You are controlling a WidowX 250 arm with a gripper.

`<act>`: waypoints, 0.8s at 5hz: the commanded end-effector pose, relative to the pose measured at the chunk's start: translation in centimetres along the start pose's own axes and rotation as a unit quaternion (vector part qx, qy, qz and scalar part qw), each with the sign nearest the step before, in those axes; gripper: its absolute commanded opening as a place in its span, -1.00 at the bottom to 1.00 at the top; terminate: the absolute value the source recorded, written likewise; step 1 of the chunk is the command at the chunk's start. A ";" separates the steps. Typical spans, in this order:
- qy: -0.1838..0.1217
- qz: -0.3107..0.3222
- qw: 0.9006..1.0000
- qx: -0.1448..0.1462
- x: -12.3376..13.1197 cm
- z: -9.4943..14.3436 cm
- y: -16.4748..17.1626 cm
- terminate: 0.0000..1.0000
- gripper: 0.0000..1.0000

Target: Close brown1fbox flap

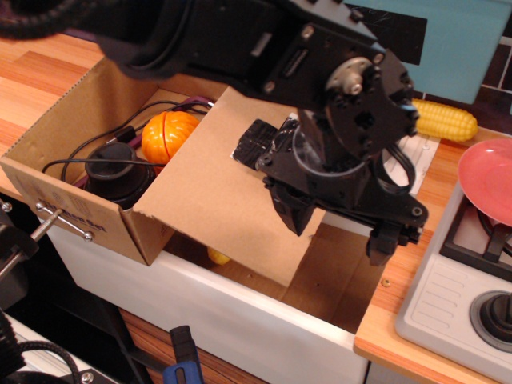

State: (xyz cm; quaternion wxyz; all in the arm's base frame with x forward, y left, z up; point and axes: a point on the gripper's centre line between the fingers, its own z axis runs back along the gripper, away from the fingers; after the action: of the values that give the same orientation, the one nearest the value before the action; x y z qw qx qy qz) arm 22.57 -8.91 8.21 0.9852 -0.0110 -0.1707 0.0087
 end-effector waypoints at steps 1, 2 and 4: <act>0.000 0.000 1.000 0.000 0.0 0.0 0.0 -1.00 1.00; 0.021 0.009 1.000 0.000 -0.8 -1.1 -1.7 -1.00 1.00; 0.022 -0.014 1.000 0.013 -2.6 -4.0 -3.0 -1.00 1.00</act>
State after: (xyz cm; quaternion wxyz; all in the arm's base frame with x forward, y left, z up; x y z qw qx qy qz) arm 21.02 -11.93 2.78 0.9901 0.0199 -0.1389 -0.0010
